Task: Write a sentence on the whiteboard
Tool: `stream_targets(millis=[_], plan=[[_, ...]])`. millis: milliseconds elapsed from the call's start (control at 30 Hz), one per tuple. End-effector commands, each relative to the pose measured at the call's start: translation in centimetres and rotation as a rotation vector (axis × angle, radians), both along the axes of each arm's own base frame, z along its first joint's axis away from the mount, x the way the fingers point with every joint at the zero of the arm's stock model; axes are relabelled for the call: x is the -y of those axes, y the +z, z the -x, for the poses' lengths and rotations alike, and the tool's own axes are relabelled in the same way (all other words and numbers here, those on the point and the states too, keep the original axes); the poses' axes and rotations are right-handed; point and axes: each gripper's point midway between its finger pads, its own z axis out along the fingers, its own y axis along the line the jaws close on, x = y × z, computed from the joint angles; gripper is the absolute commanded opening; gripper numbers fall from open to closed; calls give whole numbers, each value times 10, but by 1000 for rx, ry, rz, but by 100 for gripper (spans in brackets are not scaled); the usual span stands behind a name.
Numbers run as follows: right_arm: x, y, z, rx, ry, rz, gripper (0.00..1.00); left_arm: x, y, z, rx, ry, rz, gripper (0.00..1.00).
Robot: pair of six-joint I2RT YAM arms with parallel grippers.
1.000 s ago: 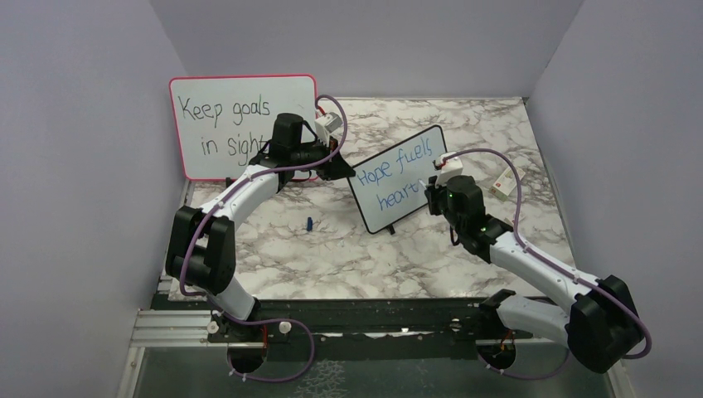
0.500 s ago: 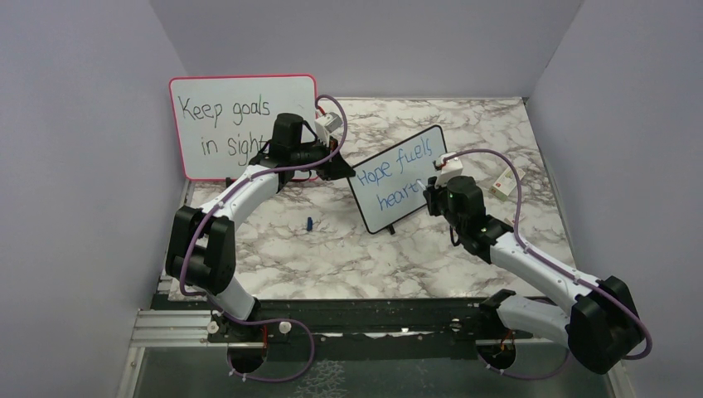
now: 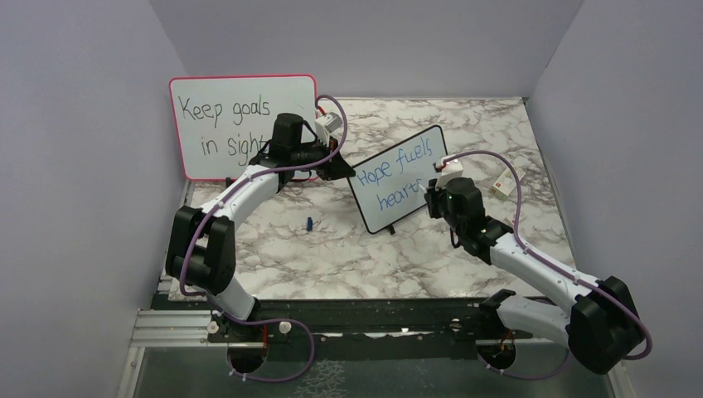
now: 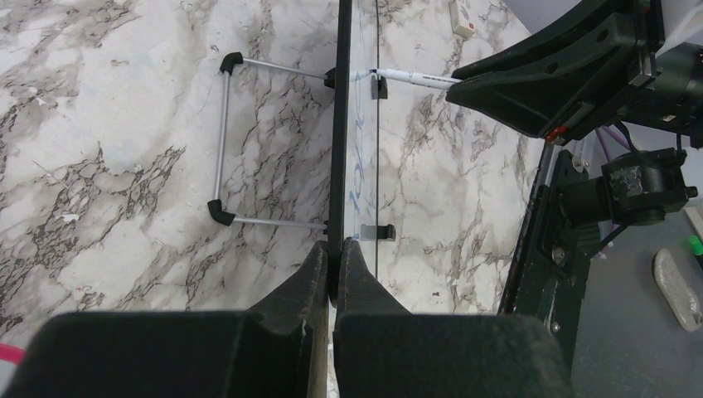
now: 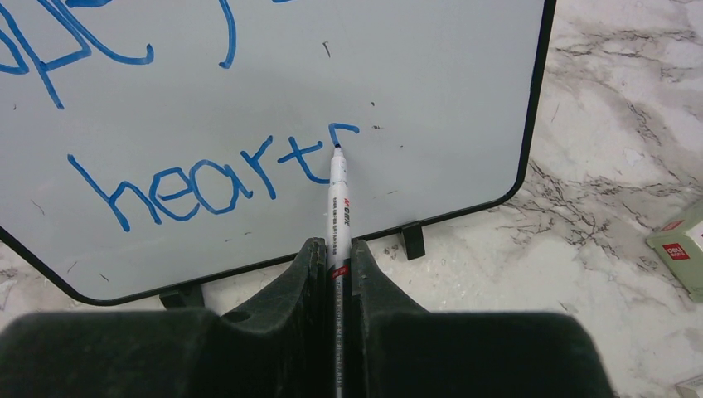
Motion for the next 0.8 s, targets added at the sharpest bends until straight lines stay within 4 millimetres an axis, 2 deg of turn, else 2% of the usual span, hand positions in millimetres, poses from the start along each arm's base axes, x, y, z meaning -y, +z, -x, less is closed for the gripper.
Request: stream_targets(millis=[0,333,767], plan=[[13,-11,3,-23,-62,28,1,-2,-35,9,-70,-4,-84,0],[22,-13,0,-30,-105,36,1,-2,-35,9,-70,-6,-83,0],[8,-28,7,-108,-25,38,1,-2,-35,9,-69,-6,-84,0]])
